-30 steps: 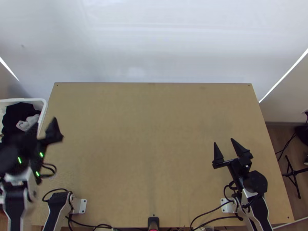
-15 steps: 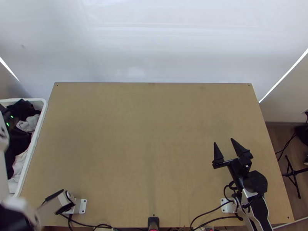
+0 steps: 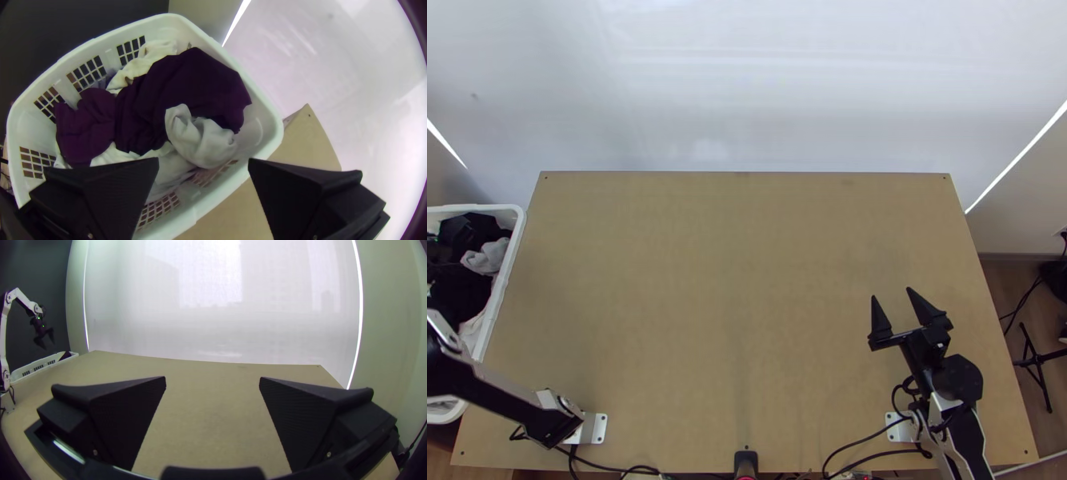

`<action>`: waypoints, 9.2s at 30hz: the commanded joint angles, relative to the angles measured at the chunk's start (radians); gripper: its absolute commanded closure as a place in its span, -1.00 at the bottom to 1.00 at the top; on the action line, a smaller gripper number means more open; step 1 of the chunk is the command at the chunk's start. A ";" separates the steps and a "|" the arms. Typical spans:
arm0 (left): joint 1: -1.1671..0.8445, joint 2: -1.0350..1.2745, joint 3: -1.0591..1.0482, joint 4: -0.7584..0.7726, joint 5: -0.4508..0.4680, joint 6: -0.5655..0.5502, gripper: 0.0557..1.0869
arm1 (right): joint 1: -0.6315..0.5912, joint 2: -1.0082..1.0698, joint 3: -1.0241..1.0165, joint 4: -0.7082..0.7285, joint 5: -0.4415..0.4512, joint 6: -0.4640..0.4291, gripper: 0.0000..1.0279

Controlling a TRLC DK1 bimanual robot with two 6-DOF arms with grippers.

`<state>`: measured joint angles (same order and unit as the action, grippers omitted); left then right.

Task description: Fold the t-shirt

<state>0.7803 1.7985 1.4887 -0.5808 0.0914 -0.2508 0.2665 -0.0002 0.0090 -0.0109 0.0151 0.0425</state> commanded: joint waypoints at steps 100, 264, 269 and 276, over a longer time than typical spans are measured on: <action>-1.926 -0.277 -0.516 0.704 -0.321 -0.145 0.93 | 0.000 0.000 0.000 0.000 0.000 -0.001 -0.91; -0.687 -1.185 -0.800 0.068 -0.271 0.174 -0.92 | 0.680 2.080 1.714 -0.741 -0.336 0.516 -0.45; -0.687 -1.180 -0.795 0.068 -0.272 0.177 -0.92 | 0.683 2.128 1.717 -0.698 -0.334 0.519 -0.40; -0.684 -1.180 -0.795 0.073 -0.272 0.191 -0.92 | 0.622 2.109 1.726 -0.699 -0.320 0.508 0.94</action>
<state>0.0940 0.6155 0.6907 -0.5137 -0.1829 -0.0696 0.9337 2.1284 1.7458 -0.7124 -0.3222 0.5598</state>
